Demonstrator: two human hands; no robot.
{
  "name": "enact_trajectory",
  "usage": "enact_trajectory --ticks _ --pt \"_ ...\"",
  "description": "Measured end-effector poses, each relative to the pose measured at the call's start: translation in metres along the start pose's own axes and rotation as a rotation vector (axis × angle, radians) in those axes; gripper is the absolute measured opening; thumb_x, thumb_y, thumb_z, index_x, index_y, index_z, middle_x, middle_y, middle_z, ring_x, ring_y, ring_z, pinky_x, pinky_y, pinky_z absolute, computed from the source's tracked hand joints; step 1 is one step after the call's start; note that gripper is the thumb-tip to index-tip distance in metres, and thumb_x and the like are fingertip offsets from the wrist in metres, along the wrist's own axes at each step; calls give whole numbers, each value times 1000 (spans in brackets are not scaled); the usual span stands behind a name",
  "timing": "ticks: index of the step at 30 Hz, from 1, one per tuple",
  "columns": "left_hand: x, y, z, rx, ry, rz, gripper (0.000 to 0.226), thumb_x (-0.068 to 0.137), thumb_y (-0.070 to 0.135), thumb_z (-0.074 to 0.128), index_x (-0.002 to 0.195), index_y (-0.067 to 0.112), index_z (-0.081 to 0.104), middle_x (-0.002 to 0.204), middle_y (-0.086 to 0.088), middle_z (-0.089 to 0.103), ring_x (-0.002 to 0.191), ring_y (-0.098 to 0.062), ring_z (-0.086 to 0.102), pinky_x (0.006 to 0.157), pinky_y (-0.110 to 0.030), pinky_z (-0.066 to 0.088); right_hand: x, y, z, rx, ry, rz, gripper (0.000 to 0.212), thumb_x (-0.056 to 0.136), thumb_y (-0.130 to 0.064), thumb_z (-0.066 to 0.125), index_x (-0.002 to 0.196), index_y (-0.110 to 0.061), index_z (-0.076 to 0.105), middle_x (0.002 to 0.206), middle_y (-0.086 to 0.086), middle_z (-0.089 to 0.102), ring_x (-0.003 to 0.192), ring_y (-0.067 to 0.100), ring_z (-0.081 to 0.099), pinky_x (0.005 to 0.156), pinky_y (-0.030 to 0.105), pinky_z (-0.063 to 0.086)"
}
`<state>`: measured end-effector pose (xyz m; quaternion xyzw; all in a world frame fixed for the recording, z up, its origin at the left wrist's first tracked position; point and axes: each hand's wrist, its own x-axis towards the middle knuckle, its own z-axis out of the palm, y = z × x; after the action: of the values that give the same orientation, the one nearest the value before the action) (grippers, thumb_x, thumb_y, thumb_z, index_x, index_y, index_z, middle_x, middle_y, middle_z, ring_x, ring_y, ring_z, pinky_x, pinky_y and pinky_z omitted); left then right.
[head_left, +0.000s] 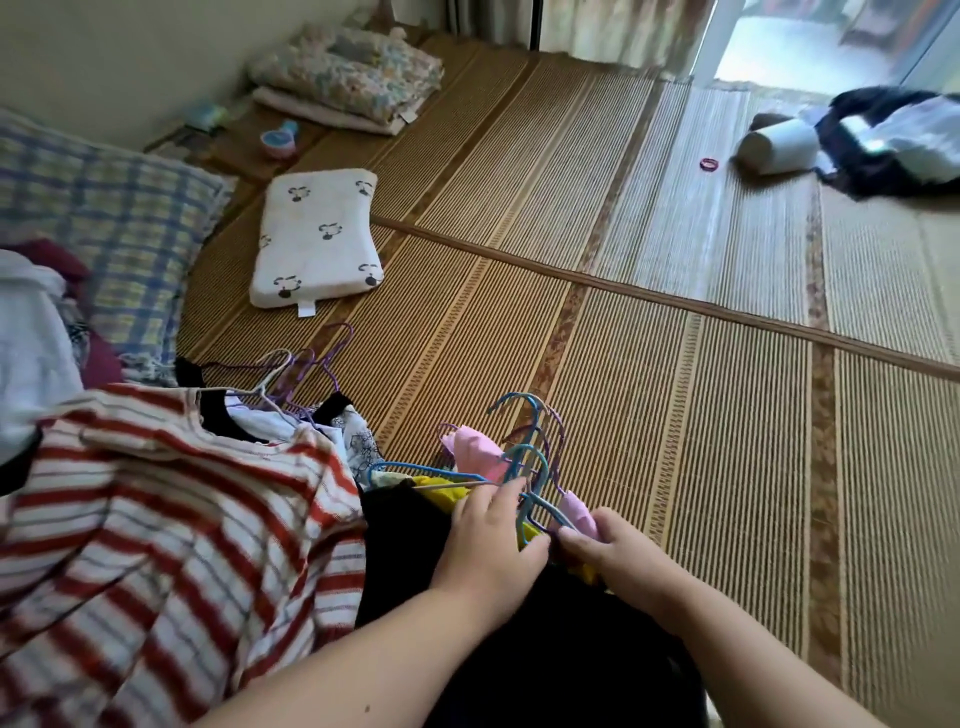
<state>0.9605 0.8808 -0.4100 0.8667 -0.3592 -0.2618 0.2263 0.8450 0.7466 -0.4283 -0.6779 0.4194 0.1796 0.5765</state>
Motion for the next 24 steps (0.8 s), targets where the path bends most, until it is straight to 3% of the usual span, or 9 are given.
enact_trajectory --ticks 4,8,14,16,19,24 --pt "0 20 1 -31 73 -100 55 84 52 56 133 29 48 121 -2 46 118 -21 38 102 -32 33 -9 -1 6 116 -89 -2 45 87 -62 44 104 -24 58 105 -3 65 99 12 60 93 35 46" --pt "2 23 -4 -101 136 -179 24 86 36 61 105 24 69 107 -3 52 105 -21 52 94 -31 44 -8 -6 14 -57 -57 -31 57 83 -75 32 93 -25 58 95 -6 64 90 10 59 74 27 43" --pt "-8 20 5 -212 21 -154 6 88 29 62 92 26 64 105 2 57 98 -14 57 88 -28 49 9 -11 13 30 -102 -3 36 92 -56 43 96 -24 60 99 -4 63 92 10 58 75 26 43" --pt "-6 19 6 -298 57 -199 12 87 31 64 96 27 57 101 6 60 94 -11 58 83 -25 51 13 -11 11 131 -179 -2 29 92 -47 50 96 -21 61 100 -1 64 93 12 59 74 26 43" --pt "-4 19 11 -301 88 -220 25 86 39 63 110 31 62 110 9 60 99 -9 57 84 -20 47 20 -6 10 233 -243 6 23 90 -35 55 100 -16 63 103 5 66 99 19 60 87 32 46" --pt "3 22 26 -277 161 -244 20 90 38 58 101 27 70 106 5 62 93 -9 57 81 -21 49 25 -4 11 302 -240 24 14 90 -23 53 82 -18 64 83 3 64 83 19 56 78 31 43"
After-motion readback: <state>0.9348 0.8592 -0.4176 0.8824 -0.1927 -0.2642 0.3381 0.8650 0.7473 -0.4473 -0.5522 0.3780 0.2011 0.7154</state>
